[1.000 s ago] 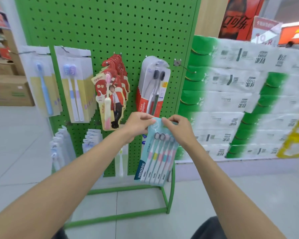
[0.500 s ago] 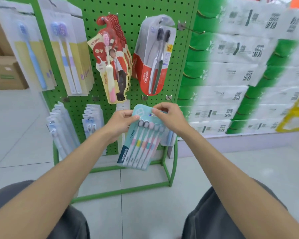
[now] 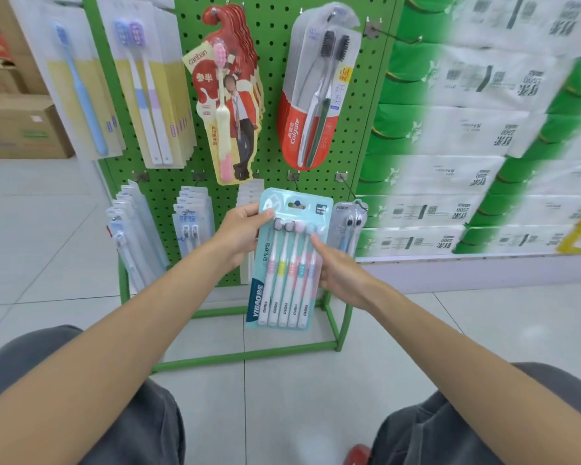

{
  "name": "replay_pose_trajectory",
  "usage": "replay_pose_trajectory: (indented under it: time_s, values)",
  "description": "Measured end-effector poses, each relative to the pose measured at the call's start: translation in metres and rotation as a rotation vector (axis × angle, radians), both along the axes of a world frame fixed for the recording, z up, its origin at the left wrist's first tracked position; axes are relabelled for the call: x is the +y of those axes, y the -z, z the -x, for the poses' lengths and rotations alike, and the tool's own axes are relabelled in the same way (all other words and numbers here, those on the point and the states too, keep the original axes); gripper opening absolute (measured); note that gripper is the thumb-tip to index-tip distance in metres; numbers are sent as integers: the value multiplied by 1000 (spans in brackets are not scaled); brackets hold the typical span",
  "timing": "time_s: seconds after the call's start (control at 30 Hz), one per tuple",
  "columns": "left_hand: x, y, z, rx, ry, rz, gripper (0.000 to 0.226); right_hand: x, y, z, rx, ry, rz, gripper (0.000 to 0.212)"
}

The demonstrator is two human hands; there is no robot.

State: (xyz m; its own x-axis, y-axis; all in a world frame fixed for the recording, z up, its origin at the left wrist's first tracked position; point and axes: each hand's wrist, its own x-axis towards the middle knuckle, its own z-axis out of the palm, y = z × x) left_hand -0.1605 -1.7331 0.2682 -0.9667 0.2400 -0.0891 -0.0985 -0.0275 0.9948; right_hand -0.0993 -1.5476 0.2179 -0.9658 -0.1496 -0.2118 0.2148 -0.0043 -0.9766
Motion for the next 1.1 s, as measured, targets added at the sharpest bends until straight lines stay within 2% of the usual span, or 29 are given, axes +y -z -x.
replay_pose_trajectory:
  time_s: [0.2, 0.33, 0.4, 0.5, 0.53, 0.57, 0.63, 0.67, 0.7, 0.8, 0.83, 0.9, 0.97, 1.1]
  values:
    - [3, 0, 0, -85, -61, -103, 16, 5, 46, -26, -158, -149, -97, 33]
    - [5, 0, -1, -65, -80, -108, 17, 3, 52, -34, -159, -169, -183, 39]
    - [4, 2, -2, -34, -76, -34, 16, 1, 52, -37, -139, -177, -243, 40]
    - [3, 7, 1, 100, -35, 220, 29, -8, 50, -43, -32, -116, -322, 34]
    - [3, 3, -5, 128, 21, 296, 38, -11, 50, -45, 18, -86, -355, 32]
    - [4, 1, -10, 140, 83, 348, 56, -16, 50, -47, 71, -58, -401, 33]
    - [5, -2, -16, 126, 158, 401, 111, -23, 51, -50, 178, -28, -531, 36]
    - [5, -4, -20, 112, 176, 415, 126, -26, 50, -51, 215, -27, -592, 42]
    - [5, -6, -22, 112, 193, 411, 130, -28, 50, -53, 236, -38, -641, 53]
    - [6, -7, -30, 15, 271, 292, 127, -32, 49, -58, 311, -116, -710, 93]
    - [6, -7, -32, 3, 287, 219, 115, -33, 48, -60, 337, -145, -700, 98]
    - [3, -4, -33, -7, 302, 110, 65, -33, 49, -58, 408, -167, -684, 100]
    - [-2, -1, -30, -1, 306, 82, 42, -32, 53, -54, 417, -171, -698, 101]
    - [-13, 4, -27, 0, 264, 110, 38, -31, 50, -52, 354, -171, -664, 125]
